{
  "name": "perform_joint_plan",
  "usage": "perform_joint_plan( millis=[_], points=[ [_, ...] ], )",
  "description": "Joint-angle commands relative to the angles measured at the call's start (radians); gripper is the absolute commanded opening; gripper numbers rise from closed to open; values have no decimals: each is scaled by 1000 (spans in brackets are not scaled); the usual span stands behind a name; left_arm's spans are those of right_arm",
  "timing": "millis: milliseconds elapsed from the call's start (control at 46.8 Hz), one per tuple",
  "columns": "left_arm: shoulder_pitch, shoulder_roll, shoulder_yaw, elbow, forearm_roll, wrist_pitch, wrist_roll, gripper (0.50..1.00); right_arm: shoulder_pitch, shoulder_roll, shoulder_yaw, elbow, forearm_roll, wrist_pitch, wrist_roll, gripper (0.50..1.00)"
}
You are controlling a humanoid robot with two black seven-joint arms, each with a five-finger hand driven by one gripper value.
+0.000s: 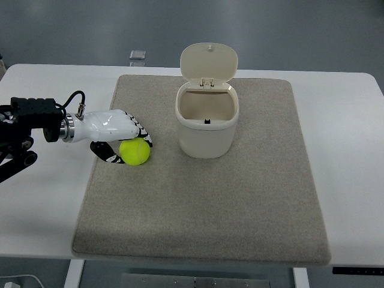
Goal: Put tennis ball into box with left hand
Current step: 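Close the left hand's fingers around the yellow tennis ball, then lift the ball and carry it over the cream bin's opening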
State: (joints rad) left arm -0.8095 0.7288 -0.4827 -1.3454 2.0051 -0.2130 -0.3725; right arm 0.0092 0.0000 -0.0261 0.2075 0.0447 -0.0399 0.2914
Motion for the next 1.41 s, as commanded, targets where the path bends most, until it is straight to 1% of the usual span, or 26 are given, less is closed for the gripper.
perform_joint_plan(
  millis=[0,107,192,235,278,321,427,513,577,748,940,1111,1218,1389],
  points=[
    [0,0,0,0,0,0,0,780,0,0,0,1,0,0,0,940],
    [0,0,1,0,0,0,0,771,0,0,0,1,0,0,0,938],
    [-2,0,1,0,1,-2,0,692,0,0,0,0,0,0,0,938],
    [-2,0,1,0,3,-2,0,671,0,0,0,0,0,0,0,938],
    [-2,1,1,0,3,-2,0,660,0,0,0,0,1,0,0,940],
    [-2,0,1,0,3,-2,0,624,0,0,0,0,0,0,0,938],
    [-2,0,1,0,3,-2,0,621,0,0,0,0,0,0,0,938],
    [-2,0,0,0,3,-2,0,585,0,0,0,0,0,0,0,938],
    [-5,0,-2,0,4,-2,0,500,0,0,0,1,0,0,0,940],
    [-30,8,-7,-1,9,-2,0,500,0,0,0,0,0,0,0,938],
    [-65,20,-25,-14,11,0,-22,500,0,0,0,0,0,0,0,938],
    [-102,23,-120,-54,3,-8,-20,500,0,0,0,0,0,0,0,938],
    [-149,24,-126,-77,3,-11,-22,500,0,0,0,1,0,0,0,938],
    [-165,31,-126,-156,15,-11,-22,500,0,0,0,0,1,0,0,938]
  ],
)
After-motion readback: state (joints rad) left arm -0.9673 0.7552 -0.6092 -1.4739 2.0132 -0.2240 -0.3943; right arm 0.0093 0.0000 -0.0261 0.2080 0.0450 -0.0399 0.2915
